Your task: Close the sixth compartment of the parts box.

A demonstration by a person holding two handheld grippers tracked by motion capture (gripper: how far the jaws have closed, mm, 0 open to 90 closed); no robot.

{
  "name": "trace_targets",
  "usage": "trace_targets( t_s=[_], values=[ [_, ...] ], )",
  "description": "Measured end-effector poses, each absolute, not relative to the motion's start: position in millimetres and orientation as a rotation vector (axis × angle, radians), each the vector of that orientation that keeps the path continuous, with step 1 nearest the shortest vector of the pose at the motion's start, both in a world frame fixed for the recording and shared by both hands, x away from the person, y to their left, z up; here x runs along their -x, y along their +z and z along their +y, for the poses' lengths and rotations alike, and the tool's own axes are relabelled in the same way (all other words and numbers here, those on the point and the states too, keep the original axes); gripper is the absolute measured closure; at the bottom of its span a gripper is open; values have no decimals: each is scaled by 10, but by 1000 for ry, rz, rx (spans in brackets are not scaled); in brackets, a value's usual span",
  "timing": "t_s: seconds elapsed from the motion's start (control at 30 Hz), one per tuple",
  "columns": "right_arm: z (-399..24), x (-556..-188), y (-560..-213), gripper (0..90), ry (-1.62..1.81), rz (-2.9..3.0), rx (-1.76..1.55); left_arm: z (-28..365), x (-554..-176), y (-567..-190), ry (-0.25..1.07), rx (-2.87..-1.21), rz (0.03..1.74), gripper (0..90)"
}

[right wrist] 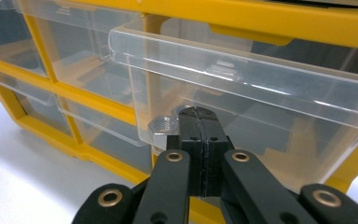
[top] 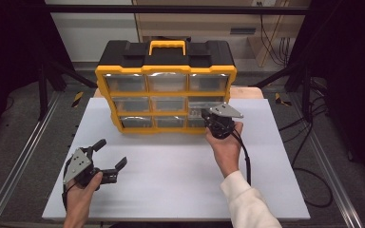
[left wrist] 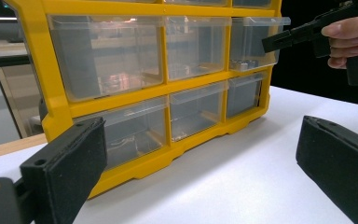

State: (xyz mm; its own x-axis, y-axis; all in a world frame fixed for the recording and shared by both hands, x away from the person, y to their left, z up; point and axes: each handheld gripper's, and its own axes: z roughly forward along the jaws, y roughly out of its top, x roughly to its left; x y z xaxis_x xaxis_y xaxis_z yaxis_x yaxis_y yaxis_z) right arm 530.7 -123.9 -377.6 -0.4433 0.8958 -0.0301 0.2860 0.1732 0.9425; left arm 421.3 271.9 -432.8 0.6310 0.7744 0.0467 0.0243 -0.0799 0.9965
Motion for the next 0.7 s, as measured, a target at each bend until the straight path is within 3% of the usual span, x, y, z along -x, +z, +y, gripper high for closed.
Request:
trace_targets(
  t_s=[0.7],
  values=[
    [-1200,-5390,-3785,900,1272,1818,-1131,2709,-4226,-4340,715,-1545,696,17]
  ],
)
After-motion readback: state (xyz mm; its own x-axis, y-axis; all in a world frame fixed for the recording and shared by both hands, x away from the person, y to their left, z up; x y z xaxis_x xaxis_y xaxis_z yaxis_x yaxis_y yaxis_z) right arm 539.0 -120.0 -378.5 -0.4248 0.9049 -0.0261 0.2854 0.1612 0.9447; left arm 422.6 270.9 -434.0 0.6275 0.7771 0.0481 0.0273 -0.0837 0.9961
